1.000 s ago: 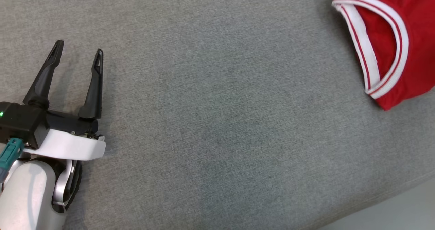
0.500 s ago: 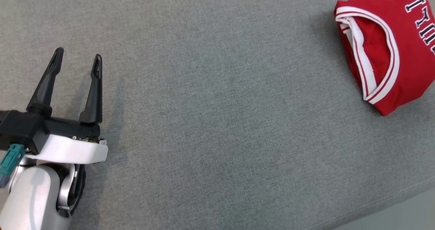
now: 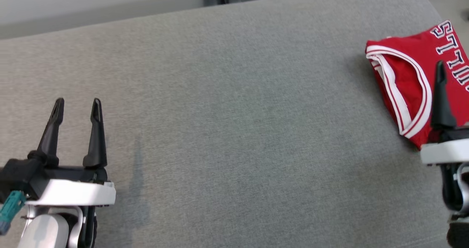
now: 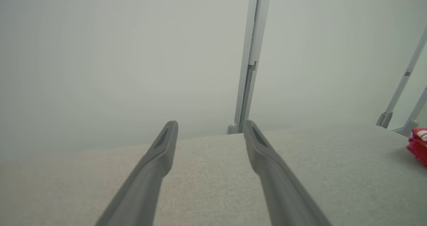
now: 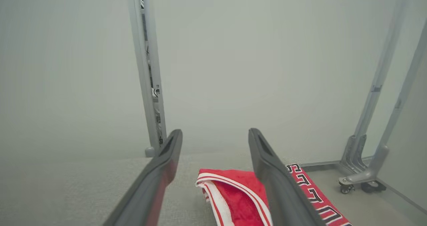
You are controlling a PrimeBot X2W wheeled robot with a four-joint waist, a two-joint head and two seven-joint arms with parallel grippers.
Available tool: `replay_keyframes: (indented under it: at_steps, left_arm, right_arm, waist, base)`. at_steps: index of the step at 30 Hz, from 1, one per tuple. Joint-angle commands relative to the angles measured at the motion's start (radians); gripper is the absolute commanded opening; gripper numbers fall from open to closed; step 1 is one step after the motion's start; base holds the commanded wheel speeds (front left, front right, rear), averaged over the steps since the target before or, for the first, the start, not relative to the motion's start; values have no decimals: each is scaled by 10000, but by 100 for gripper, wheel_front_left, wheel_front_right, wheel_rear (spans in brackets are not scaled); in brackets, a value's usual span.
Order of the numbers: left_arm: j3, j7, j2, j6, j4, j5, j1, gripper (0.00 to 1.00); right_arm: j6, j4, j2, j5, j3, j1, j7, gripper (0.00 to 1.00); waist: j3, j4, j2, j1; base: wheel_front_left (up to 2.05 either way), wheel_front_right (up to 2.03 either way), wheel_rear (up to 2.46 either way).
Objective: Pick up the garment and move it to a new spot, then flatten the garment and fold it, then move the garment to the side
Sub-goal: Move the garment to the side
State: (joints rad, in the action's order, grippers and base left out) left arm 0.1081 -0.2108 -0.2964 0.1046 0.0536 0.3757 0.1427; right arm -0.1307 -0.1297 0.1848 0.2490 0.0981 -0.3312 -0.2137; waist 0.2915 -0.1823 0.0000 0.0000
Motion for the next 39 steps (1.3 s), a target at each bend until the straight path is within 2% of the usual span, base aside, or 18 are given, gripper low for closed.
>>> replay_keyframes:
  at_steps: [1, 8, 18, 25, 39]
  left_arm:
    - [-79, -87, 39, 66, -56, 86, -193, 100]
    - [-124, -227, 104, 6, -214, 278, -834, 100]
    - [147, -46, 64, 173, -393, 116, -1807, 100]
    - [312, 327, -38, 232, -296, 67, -2284, 100]
    - [383, 617, -224, 367, -64, 196, -2504, 100]
  right_arm:
    - [0, 458, -155, -151, -61, 425, 218, 100]
    - [0, 1599, -655, -569, -423, 1526, 863, 100]
    - [0, 1798, -762, -762, -860, 2827, 1547, 100]
    - [-1, 2033, -800, -849, -823, 3578, 1853, 100]
    - [-1, 2370, -961, -938, -577, 4183, 2088, 100]
  waist:
    - [-471, 459, 0, 0]
    - [-1183, 981, 0, 0]
    - [-2347, 1527, 0, 0]
    - [-2907, 1677, 0, 0]
    - [-3084, 1704, 0, 0]
  base:
    - [0, 0, 0]
    - [0, 0, 0]
    - [0, 0, 0]
    - [0, 0, 0]
    - [0, 0, 0]
